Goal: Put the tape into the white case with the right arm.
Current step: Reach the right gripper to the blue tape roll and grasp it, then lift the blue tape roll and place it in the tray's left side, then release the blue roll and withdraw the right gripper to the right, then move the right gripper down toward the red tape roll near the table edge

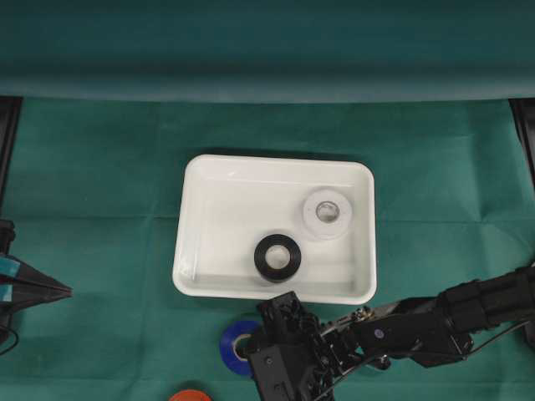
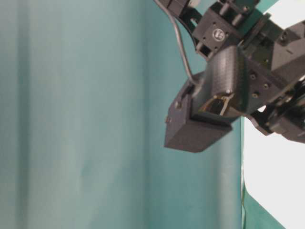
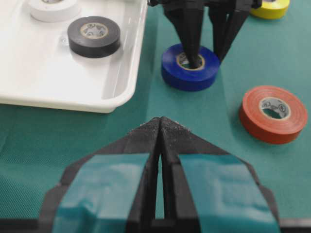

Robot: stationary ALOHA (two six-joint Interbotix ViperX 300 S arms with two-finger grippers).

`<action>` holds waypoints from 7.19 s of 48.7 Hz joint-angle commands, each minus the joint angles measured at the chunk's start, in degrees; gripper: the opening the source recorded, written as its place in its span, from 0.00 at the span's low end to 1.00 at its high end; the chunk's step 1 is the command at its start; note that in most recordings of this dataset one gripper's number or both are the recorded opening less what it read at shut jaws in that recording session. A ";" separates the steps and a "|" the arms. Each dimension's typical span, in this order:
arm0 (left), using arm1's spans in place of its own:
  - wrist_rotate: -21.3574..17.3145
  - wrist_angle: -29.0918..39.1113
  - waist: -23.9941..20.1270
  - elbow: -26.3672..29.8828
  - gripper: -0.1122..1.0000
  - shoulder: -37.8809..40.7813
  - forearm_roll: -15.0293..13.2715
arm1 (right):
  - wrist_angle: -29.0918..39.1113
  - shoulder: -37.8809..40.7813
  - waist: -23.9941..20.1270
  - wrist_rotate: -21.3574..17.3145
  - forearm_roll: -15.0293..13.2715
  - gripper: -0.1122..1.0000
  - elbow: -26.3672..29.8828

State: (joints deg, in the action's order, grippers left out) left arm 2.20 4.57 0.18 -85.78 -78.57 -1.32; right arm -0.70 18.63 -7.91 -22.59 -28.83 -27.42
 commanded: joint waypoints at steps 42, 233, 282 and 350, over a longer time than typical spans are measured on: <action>0.00 -0.53 -0.09 0.53 0.10 0.44 -0.18 | 5.63 -6.77 -2.72 0.09 0.00 0.13 5.71; 0.00 -0.53 -0.88 0.44 0.10 0.44 -0.18 | 0.44 -54.05 12.66 -0.18 -0.18 0.72 -42.89; -0.09 -0.53 -1.49 0.35 0.10 0.44 -0.18 | 0.09 -64.60 -2.90 -5.36 0.09 0.70 -50.54; 0.00 -0.53 -2.37 0.26 0.10 0.44 -0.18 | -6.06 -31.46 -4.31 -4.92 -0.53 0.71 -26.63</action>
State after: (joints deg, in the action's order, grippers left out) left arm 2.20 4.57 -2.02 -86.22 -78.57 -1.41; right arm -5.80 -15.29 -12.04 -27.51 -29.18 -58.01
